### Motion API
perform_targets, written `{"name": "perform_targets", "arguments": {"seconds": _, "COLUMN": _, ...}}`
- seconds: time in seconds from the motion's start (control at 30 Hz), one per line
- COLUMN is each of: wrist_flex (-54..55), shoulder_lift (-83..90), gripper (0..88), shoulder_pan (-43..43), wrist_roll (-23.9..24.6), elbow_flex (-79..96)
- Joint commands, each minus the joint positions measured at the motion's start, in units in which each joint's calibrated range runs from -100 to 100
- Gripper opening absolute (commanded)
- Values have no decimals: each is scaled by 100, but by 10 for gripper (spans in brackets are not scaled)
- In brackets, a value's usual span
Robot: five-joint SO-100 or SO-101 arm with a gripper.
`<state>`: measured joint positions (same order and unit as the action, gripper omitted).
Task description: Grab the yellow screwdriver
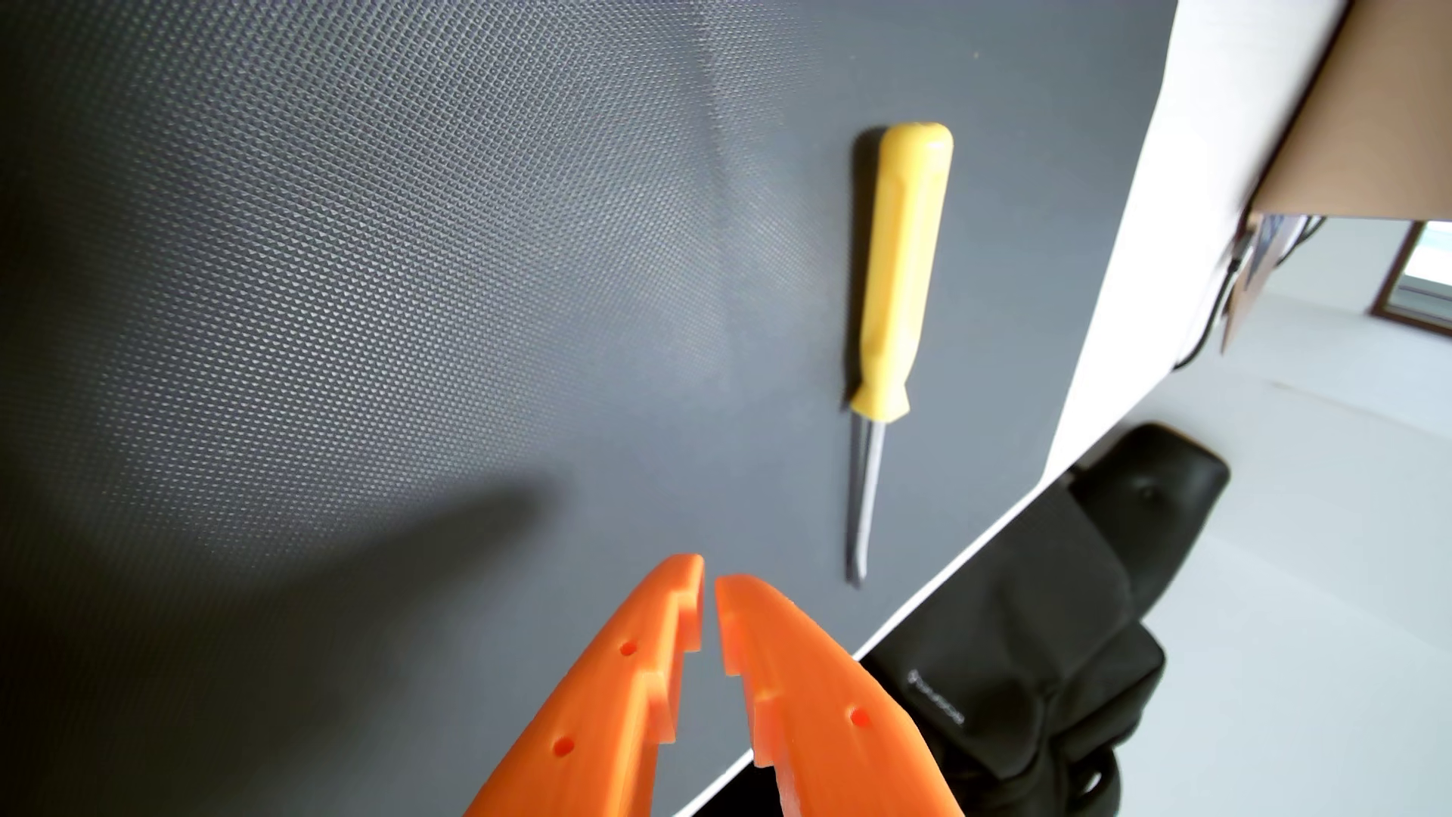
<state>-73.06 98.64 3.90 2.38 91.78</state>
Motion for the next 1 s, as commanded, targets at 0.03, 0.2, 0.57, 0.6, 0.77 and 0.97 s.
{"name": "perform_targets", "arguments": {"seconds": 0.03, "wrist_flex": 145, "shoulder_lift": -26, "gripper": 13, "shoulder_pan": -15, "wrist_roll": 5, "elbow_flex": -403}}
{"name": "perform_targets", "arguments": {"seconds": 0.2, "wrist_flex": 153, "shoulder_lift": -26, "gripper": 15, "shoulder_pan": -15, "wrist_roll": -21, "elbow_flex": -691}}
{"name": "perform_targets", "arguments": {"seconds": 0.57, "wrist_flex": 153, "shoulder_lift": -348, "gripper": 15, "shoulder_pan": -15, "wrist_roll": -10, "elbow_flex": -1024}}
{"name": "perform_targets", "arguments": {"seconds": 0.6, "wrist_flex": 153, "shoulder_lift": -442, "gripper": 15, "shoulder_pan": -24, "wrist_roll": -21, "elbow_flex": -1069}}
{"name": "perform_targets", "arguments": {"seconds": 0.77, "wrist_flex": 162, "shoulder_lift": -1011, "gripper": 15, "shoulder_pan": -24, "wrist_roll": -26, "elbow_flex": -1367}}
{"name": "perform_targets", "arguments": {"seconds": 0.97, "wrist_flex": 387, "shoulder_lift": -1741, "gripper": 15, "shoulder_pan": -24, "wrist_roll": -37, "elbow_flex": -1655}}
